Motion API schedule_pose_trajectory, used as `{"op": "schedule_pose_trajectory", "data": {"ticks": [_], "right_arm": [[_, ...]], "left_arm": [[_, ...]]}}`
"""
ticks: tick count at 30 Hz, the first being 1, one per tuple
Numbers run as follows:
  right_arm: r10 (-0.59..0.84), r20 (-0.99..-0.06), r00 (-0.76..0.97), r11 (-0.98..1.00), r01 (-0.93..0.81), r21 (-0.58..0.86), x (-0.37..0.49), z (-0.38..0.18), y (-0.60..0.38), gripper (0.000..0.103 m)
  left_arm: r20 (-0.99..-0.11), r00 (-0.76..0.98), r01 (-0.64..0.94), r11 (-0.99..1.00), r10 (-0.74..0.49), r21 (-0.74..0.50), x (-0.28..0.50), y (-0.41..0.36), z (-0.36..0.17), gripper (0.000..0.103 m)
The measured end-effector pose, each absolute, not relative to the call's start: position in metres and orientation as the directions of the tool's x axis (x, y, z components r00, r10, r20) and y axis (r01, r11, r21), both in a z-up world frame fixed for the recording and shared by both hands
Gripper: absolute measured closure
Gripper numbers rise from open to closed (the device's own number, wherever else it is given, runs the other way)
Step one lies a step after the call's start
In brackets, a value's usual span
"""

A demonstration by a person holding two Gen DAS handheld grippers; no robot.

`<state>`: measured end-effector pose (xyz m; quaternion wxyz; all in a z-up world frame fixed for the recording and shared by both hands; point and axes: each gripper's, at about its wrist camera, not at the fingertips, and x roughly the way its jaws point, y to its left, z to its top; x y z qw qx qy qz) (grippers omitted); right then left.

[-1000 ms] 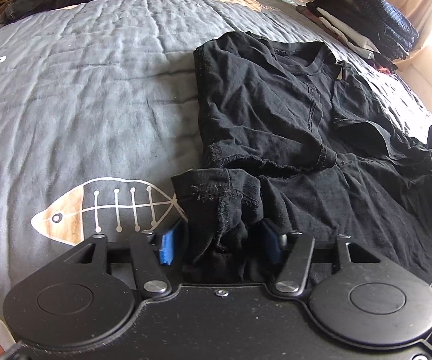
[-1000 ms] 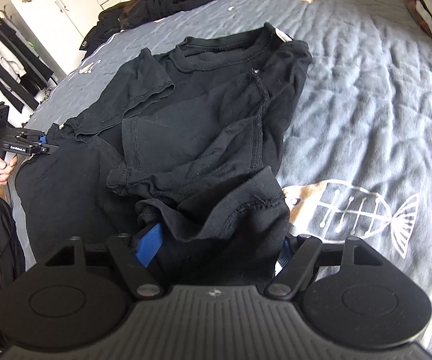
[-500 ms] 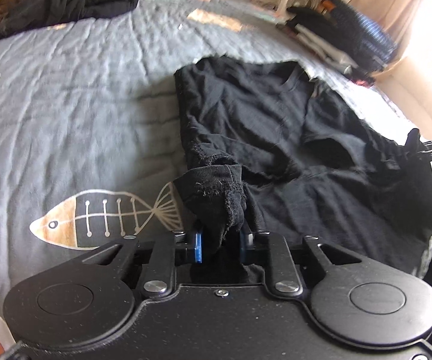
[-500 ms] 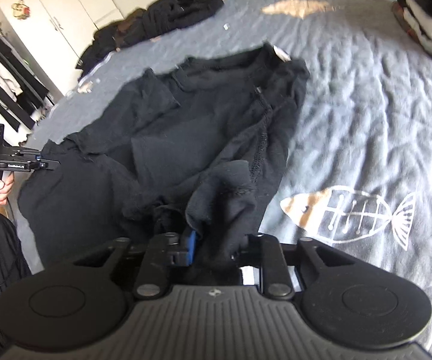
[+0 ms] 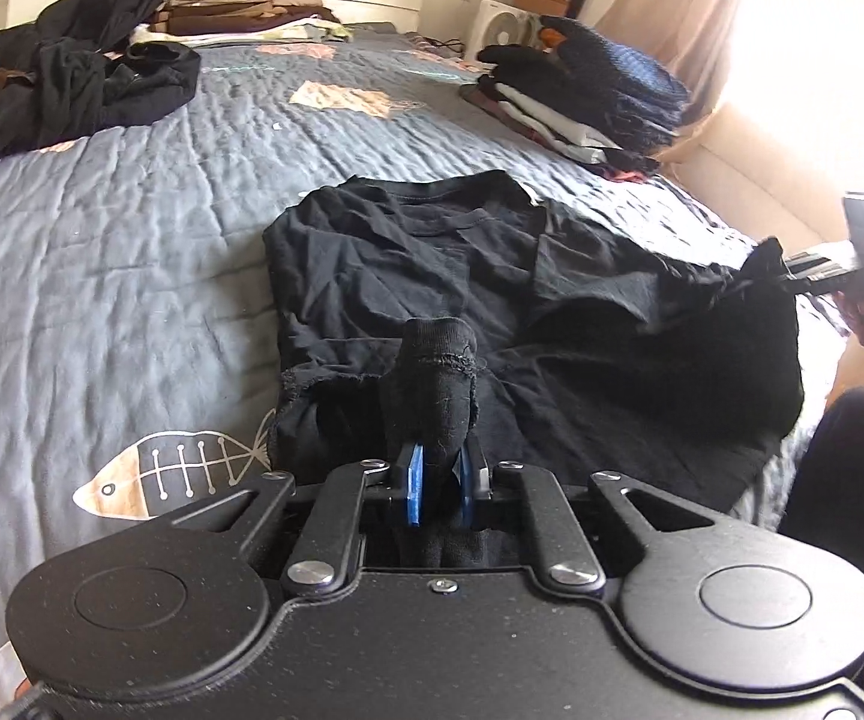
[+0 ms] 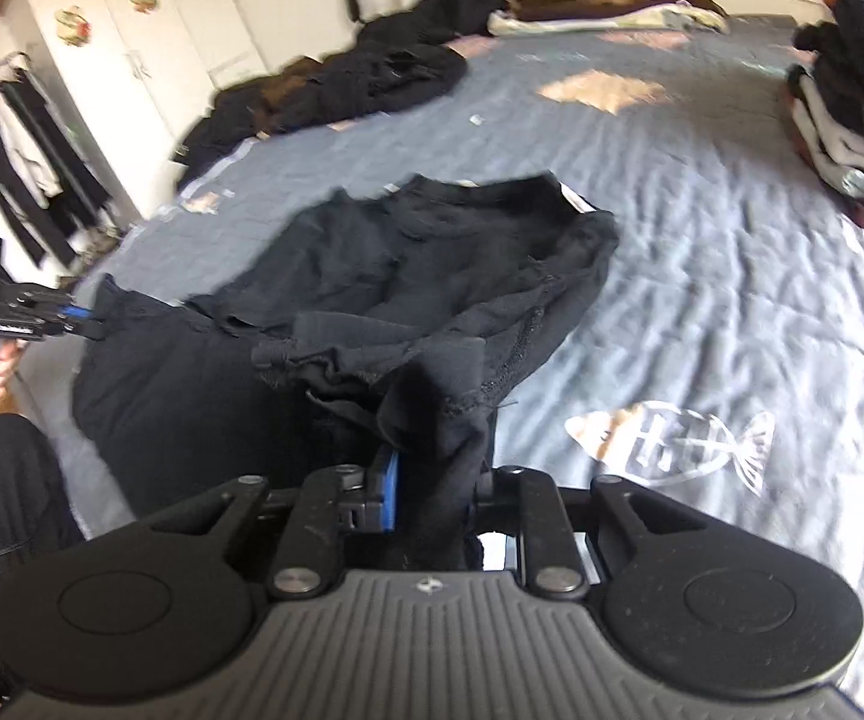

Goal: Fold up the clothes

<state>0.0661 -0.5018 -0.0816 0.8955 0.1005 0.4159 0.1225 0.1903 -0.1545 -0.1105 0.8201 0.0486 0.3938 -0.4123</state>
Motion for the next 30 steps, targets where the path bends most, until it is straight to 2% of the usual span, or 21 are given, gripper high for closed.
{"op": "schedule_pose_trajectory", "data": {"ticks": [3,4,5,6,7,8,12,15,18,20,21,22,30], "right_arm": [[0.317,-0.744,0.588,0.946,-0.139,0.294,0.073,-0.093,-0.501,0.062],[0.316,-0.751,0.580,0.947,-0.141,0.289,0.074,-0.096,-0.499,0.055],[0.316,-0.750,0.582,0.947,-0.147,0.285,0.073,-0.096,-0.497,0.053],[0.318,-0.744,0.588,0.947,-0.153,0.284,0.071,-0.095,-0.495,0.051],[0.320,-0.738,0.594,0.946,-0.159,0.282,0.069,-0.095,-0.493,0.050],[0.322,-0.733,0.600,0.945,-0.165,0.281,0.067,-0.094,-0.491,0.050],[0.317,-0.722,0.614,0.948,-0.176,0.267,0.062,-0.092,-0.486,0.050],[0.287,-0.737,0.611,0.957,-0.154,0.245,0.067,-0.096,-0.486,0.050],[0.270,-0.748,0.606,0.960,-0.115,0.253,0.076,-0.105,-0.490,0.053],[0.267,-0.747,0.609,0.961,-0.108,0.256,0.078,-0.108,-0.492,0.068],[0.267,-0.740,0.617,0.961,-0.115,0.251,0.075,-0.105,-0.491,0.080],[0.267,-0.734,0.625,0.962,-0.122,0.246,0.072,-0.102,-0.490,0.083],[0.285,-0.659,0.696,0.959,-0.210,0.192,0.028,-0.068,-0.483,0.093]], "left_arm": [[-0.716,0.351,0.702,0.675,-0.604,-0.226,0.198,-0.165,-0.124,0.087],[-0.724,0.348,0.702,0.677,-0.595,-0.219,0.199,-0.167,-0.126,0.080],[-0.731,0.347,0.703,0.679,-0.588,-0.213,0.200,-0.170,-0.129,0.067],[-0.732,0.347,0.707,0.677,-0.586,-0.206,0.201,-0.173,-0.130,0.060],[-0.730,0.351,0.714,0.672,-0.586,-0.197,0.201,-0.176,-0.131,0.049],[-0.728,0.354,0.721,0.667,-0.587,-0.187,0.201,-0.179,-0.131,0.046],[-0.738,0.346,0.737,0.654,-0.579,-0.168,0.202,-0.191,-0.137,0.046],[-0.779,0.369,0.701,0.702,-0.506,-0.124,0.212,-0.197,-0.147,0.046],[-0.788,0.361,0.672,0.725,-0.498,-0.151,0.220,-0.195,-0.153,0.053],[-0.779,0.330,0.674,0.711,-0.533,-0.201,0.222,-0.191,-0.155,0.089],[-0.771,0.309,0.679,0.697,-0.556,-0.231,0.221,-0.189,-0.155,0.089],[-0.756,0.292,0.699,0.671,-0.585,-0.250,0.218,-0.188,-0.153,0.093],[-0.633,0.250,0.776,0.543,-0.732,-0.321,0.177,-0.164,-0.111,0.095]]}}
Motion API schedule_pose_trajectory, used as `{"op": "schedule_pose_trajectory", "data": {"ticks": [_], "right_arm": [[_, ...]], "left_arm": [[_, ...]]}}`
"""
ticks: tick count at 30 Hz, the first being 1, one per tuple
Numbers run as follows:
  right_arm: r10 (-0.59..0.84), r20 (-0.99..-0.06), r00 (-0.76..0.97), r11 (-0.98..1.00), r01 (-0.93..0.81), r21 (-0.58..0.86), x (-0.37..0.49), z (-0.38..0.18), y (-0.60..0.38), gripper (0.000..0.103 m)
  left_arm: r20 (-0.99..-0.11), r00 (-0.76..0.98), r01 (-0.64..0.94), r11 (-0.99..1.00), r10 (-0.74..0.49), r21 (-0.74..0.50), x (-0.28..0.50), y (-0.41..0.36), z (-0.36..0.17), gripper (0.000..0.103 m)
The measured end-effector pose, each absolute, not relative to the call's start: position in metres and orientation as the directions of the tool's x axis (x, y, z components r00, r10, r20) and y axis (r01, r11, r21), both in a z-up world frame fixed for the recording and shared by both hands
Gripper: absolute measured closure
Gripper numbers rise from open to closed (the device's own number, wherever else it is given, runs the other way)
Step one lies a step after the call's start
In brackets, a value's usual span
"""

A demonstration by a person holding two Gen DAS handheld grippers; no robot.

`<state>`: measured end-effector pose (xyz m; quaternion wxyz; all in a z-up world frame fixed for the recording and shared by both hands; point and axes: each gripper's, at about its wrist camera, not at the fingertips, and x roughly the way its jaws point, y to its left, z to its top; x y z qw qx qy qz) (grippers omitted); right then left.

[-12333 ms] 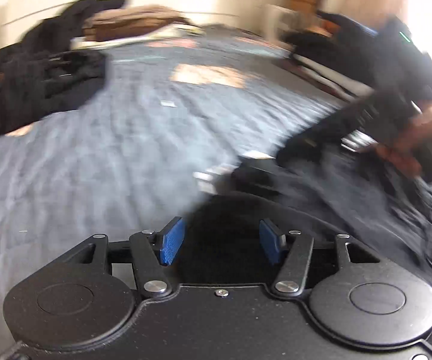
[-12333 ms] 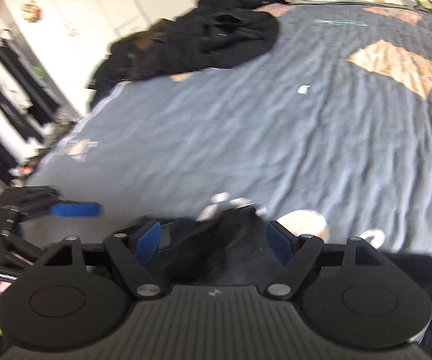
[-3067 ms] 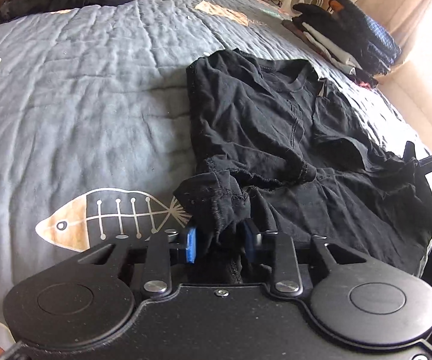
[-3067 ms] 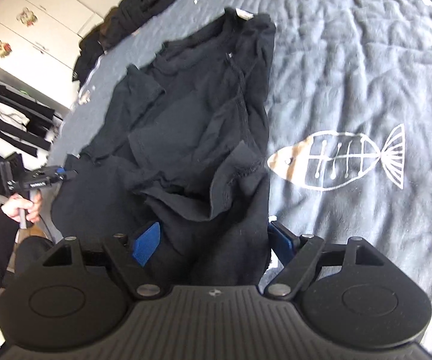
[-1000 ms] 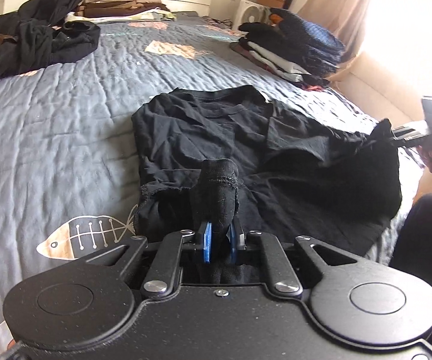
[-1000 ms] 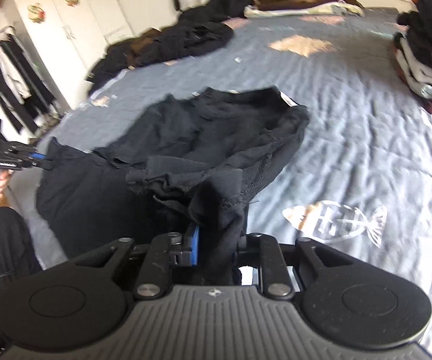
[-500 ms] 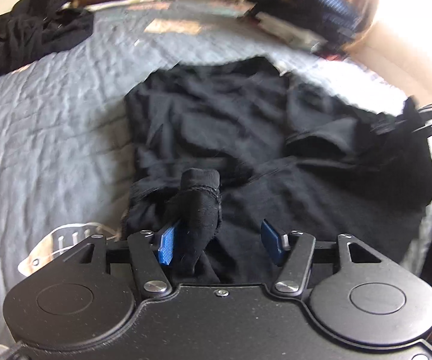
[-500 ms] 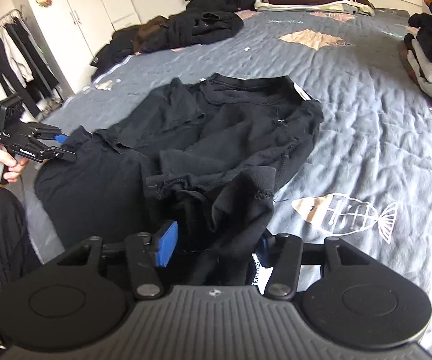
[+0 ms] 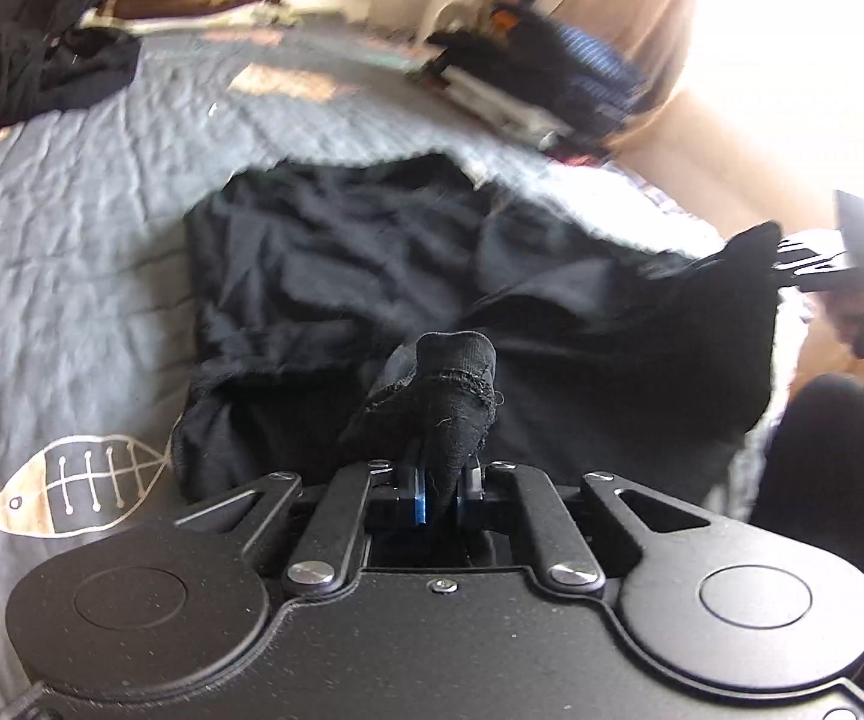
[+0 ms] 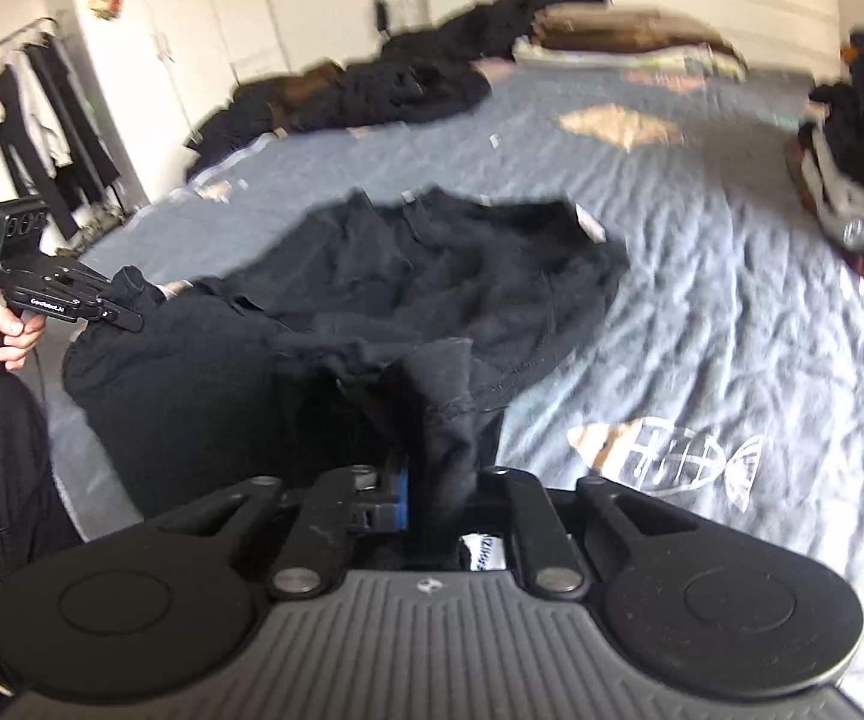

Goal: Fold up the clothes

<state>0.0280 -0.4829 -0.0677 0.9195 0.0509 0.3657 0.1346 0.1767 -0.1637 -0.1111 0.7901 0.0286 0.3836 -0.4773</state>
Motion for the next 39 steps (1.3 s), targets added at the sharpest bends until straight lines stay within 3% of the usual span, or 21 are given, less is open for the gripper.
{"op": "schedule_pose_trajectory", "data": {"ticks": [4,11,23,31,39], "right_arm": [[0.338,-0.617,0.711,0.941,-0.268,0.207,0.013,-0.055,-0.480,0.095],[0.400,-0.499,0.768,0.914,-0.299,0.273,0.012,-0.025,-0.480,0.097],[0.378,-0.332,0.864,0.913,-0.290,0.286,0.048,0.030,-0.521,0.097],[0.302,-0.335,0.893,0.937,-0.211,0.280,0.147,0.032,-0.572,0.097],[0.231,-0.499,0.835,0.948,-0.079,0.308,0.253,-0.046,-0.624,0.098]], "left_arm": [[-0.565,0.243,0.783,0.503,-0.788,-0.366,0.163,-0.154,-0.091,0.096],[-0.443,0.317,0.809,0.483,-0.838,-0.334,0.157,-0.147,-0.042,0.096],[-0.334,0.434,0.815,0.523,-0.837,-0.250,0.219,-0.152,0.006,0.097],[-0.364,0.498,0.767,0.596,-0.787,-0.238,0.320,-0.185,-0.008,0.097],[-0.521,0.490,0.715,0.664,-0.699,-0.219,0.405,-0.219,-0.069,0.097]]}}
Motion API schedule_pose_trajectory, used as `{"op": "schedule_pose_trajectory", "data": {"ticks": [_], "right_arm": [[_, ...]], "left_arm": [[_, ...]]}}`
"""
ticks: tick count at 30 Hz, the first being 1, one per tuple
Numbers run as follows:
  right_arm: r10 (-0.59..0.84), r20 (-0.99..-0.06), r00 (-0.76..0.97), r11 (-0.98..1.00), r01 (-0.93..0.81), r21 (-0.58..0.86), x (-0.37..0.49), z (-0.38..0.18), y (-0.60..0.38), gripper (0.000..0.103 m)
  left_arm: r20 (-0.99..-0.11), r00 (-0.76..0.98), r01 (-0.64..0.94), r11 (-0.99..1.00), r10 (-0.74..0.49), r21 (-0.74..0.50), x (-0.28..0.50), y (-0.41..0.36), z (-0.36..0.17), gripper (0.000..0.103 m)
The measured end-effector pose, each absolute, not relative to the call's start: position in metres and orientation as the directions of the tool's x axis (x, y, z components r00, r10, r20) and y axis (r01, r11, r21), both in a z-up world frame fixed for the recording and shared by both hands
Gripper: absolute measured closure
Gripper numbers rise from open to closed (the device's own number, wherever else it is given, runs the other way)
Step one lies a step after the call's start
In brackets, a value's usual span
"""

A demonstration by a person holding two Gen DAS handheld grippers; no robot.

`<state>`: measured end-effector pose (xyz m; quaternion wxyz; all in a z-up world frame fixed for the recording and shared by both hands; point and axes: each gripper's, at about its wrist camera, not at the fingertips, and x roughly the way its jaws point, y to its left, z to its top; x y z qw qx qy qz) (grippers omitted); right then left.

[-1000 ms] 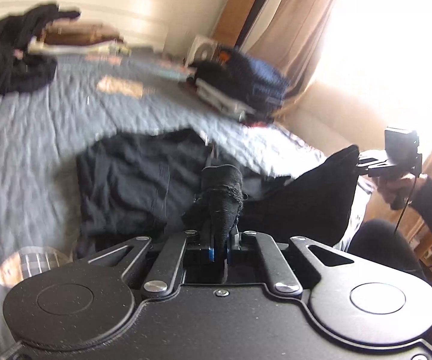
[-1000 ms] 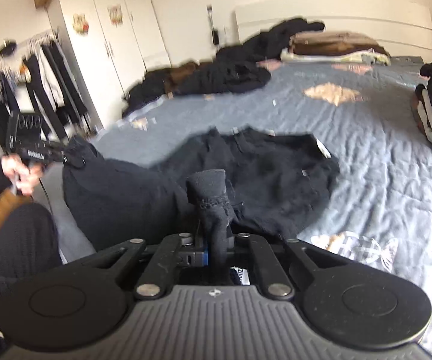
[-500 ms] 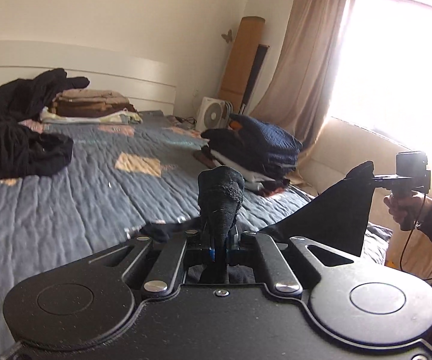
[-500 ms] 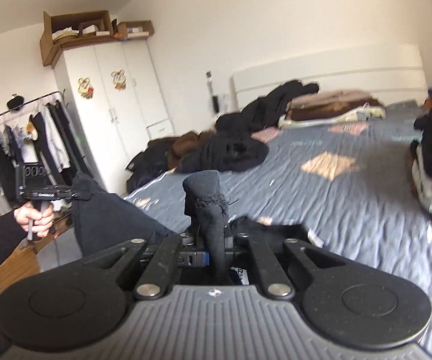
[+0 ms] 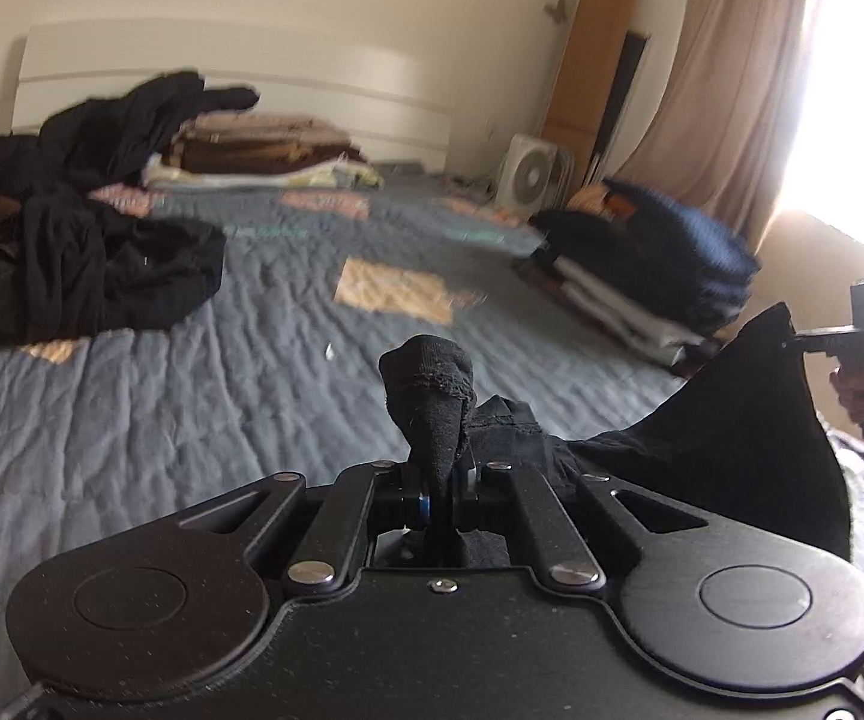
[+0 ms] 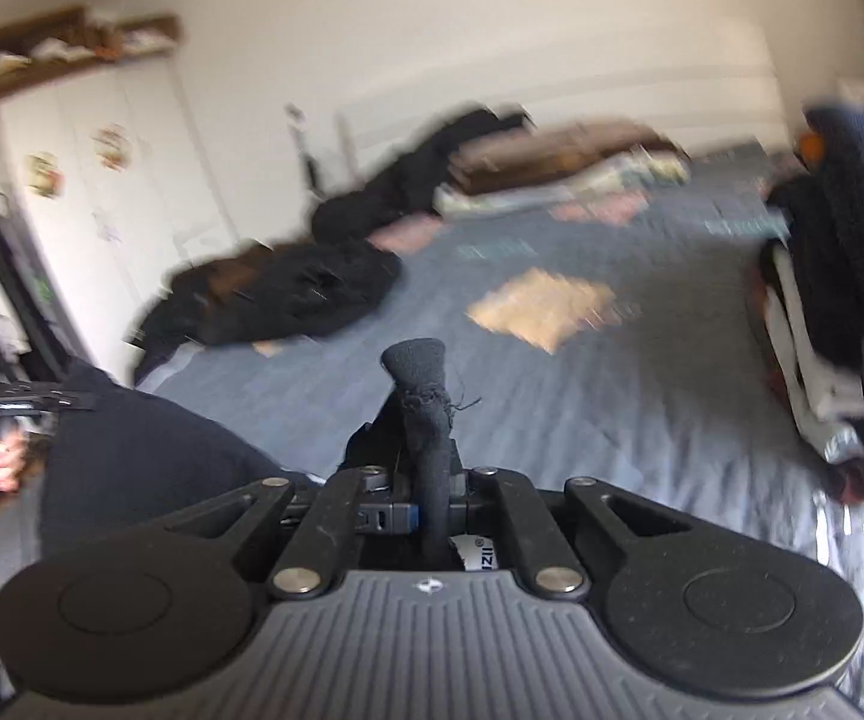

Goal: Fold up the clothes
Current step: 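Lay the hem over the shirt and open both tools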

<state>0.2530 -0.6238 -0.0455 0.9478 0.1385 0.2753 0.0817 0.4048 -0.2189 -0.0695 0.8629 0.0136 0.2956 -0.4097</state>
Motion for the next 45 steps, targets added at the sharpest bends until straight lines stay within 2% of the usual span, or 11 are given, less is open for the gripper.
{"op": "schedule_pose_trajectory", "data": {"ticks": [6,9,11,12,14,17,19,24,30,40,45], "right_arm": [[0.182,-0.676,0.714,0.970,-0.018,0.241,0.300,-0.122,-0.625,0.094],[0.121,-0.777,0.617,0.981,0.045,0.189,0.305,-0.147,-0.628,0.087],[0.123,-0.784,0.608,0.980,0.049,0.192,0.292,-0.143,-0.629,0.081],[0.123,-0.788,0.603,0.980,0.052,0.193,0.286,-0.141,-0.629,0.073],[0.131,-0.780,0.612,0.982,0.028,0.187,0.264,-0.124,-0.621,0.057],[0.164,-0.737,0.655,0.981,-0.031,0.192,0.225,-0.094,-0.597,0.044],[0.187,-0.709,0.680,0.979,-0.070,0.191,0.193,-0.078,-0.573,0.037],[0.252,-0.709,0.659,0.961,-0.082,0.265,0.130,-0.074,-0.526,0.032],[0.228,-0.700,0.677,0.888,0.150,0.434,0.075,-0.098,-0.539,0.032],[0.327,-0.666,0.671,0.922,-0.070,0.382,0.062,-0.120,-0.555,0.032],[0.369,-0.679,0.634,0.922,-0.157,0.354,0.078,-0.138,-0.567,0.032]], "left_arm": [[-0.654,0.491,0.665,0.733,-0.576,-0.146,0.435,-0.231,-0.122,0.096],[-0.729,0.466,0.628,0.768,-0.501,-0.127,0.437,-0.224,-0.133,0.086],[-0.722,0.480,0.637,0.764,-0.498,-0.103,0.422,-0.210,-0.125,0.059],[-0.699,0.510,0.641,0.763,-0.502,-0.080,0.409,-0.202,-0.117,0.052],[-0.651,0.563,0.637,0.769,-0.509,-0.050,0.381,-0.191,-0.094,0.026],[-0.586,0.597,0.648,0.760,-0.548,-0.051,0.330,-0.186,-0.065,0.024],[-0.564,0.594,0.652,0.754,-0.574,-0.081,0.294,-0.191,-0.056,0.015],[-0.569,0.496,0.677,0.703,-0.656,-0.219,0.224,-0.207,-0.070,0.014],[-0.554,0.474,0.606,0.710,-0.685,-0.360,0.178,-0.222,-0.100,0.014],[-0.412,0.446,0.654,0.603,-0.795,-0.456,0.147,-0.218,-0.121,0.014],[-0.453,0.462,0.671,0.635,-0.762,-0.384,0.144,-0.232,-0.129,0.014]]}}
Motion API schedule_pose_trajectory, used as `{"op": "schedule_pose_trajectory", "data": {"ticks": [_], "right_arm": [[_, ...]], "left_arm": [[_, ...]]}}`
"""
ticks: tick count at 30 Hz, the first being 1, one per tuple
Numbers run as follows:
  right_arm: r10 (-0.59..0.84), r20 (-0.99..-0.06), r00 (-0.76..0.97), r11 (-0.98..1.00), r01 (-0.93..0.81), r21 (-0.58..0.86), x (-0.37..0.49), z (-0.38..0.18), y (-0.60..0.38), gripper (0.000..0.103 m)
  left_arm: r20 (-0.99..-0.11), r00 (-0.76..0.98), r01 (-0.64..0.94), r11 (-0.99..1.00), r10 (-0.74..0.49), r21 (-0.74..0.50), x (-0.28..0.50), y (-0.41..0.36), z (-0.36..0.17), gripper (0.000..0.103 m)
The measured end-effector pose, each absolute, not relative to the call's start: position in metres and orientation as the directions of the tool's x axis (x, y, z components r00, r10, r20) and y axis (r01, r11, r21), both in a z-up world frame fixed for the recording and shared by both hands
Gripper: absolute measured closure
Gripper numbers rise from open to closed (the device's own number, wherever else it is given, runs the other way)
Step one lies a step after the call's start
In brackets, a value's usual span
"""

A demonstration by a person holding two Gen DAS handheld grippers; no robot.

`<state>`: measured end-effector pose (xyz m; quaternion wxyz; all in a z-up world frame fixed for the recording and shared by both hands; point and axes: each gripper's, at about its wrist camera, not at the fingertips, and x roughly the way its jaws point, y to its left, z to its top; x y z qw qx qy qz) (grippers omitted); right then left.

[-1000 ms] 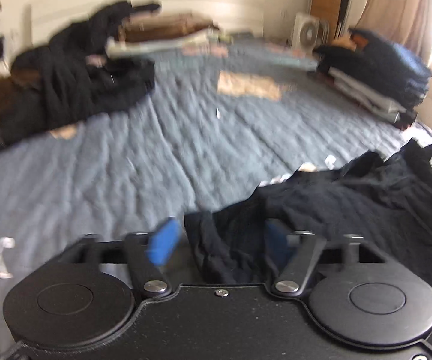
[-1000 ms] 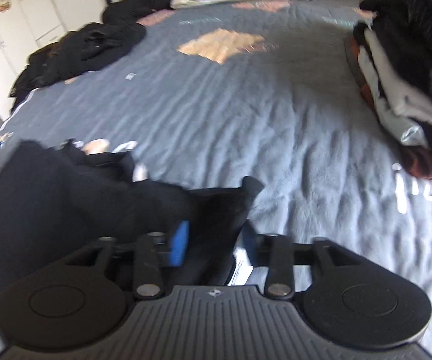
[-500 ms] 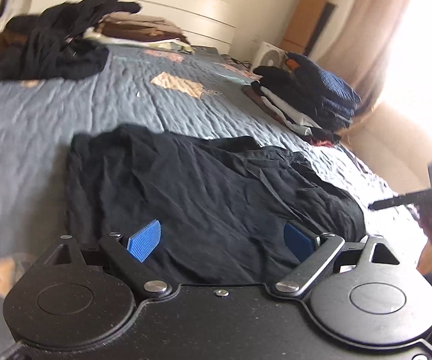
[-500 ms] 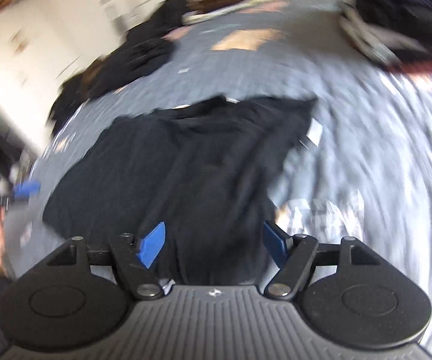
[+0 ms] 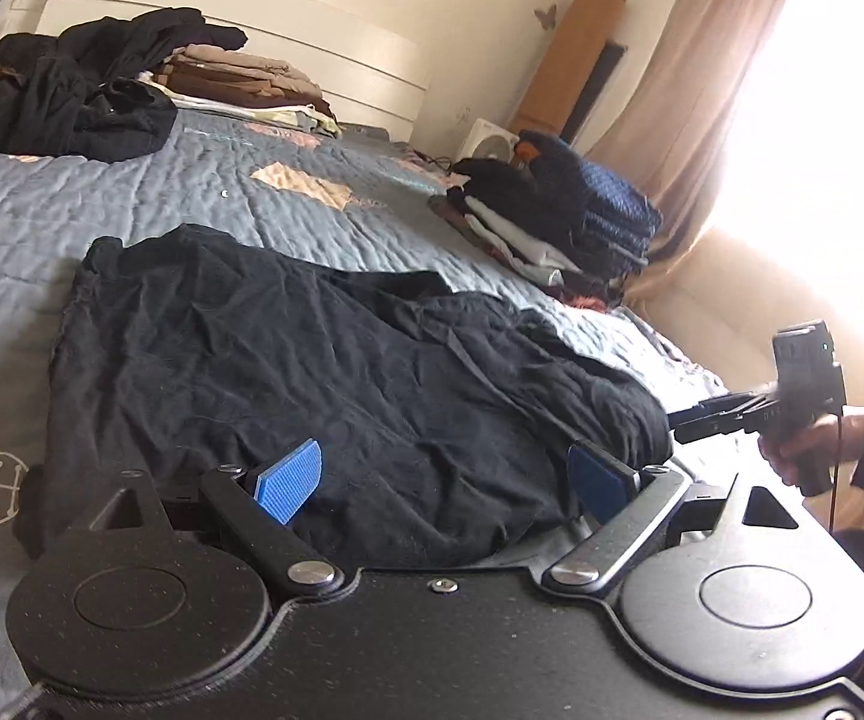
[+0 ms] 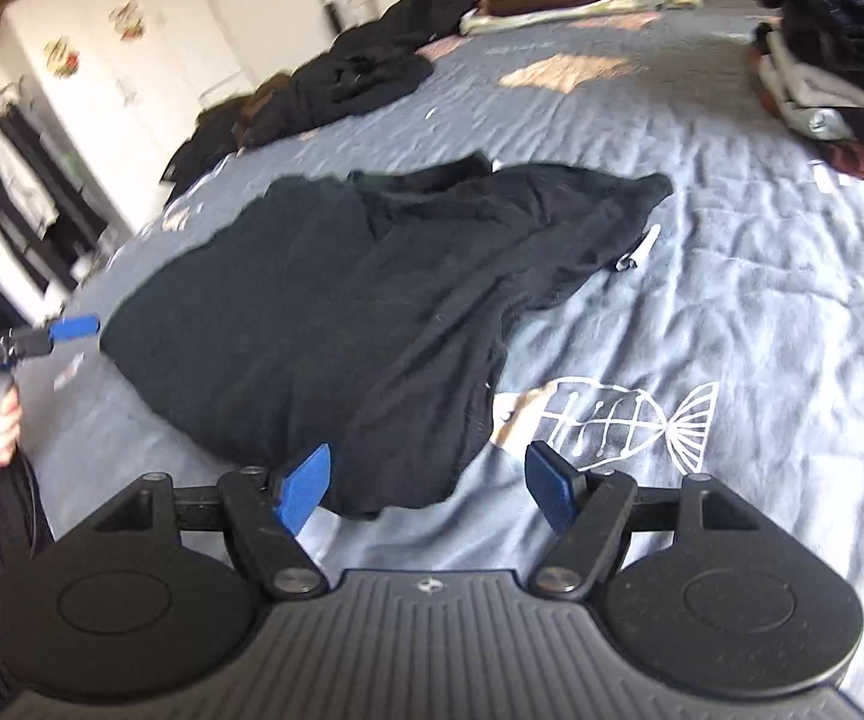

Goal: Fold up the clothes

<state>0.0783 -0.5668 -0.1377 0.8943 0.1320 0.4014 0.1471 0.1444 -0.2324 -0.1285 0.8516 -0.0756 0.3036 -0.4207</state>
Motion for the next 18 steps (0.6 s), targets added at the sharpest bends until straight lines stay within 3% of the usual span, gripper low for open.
{"op": "schedule_pose_trajectory", "data": {"ticks": [9,11,13,18], "right_arm": [[0.433,-0.659,0.615,0.900,-0.254,0.354,0.084,-0.150,-0.566,0.036],[0.451,-0.654,0.608,0.892,-0.278,0.357,0.086,-0.150,-0.564,0.045],[0.471,-0.643,0.604,0.882,-0.307,0.358,0.085,-0.147,-0.562,0.069],[0.472,-0.657,0.588,0.880,-0.364,0.306,0.084,-0.135,-0.551,0.084]], "left_arm": [[-0.513,0.423,0.707,0.626,-0.747,-0.329,0.135,-0.261,-0.136,0.014],[-0.523,0.400,0.721,0.611,-0.753,-0.327,0.130,-0.273,-0.138,0.014],[-0.519,0.422,0.720,0.623,-0.743,-0.307,0.122,-0.289,-0.138,0.014],[-0.558,0.505,0.619,0.727,-0.658,-0.296,0.112,-0.343,-0.132,0.013]]}}
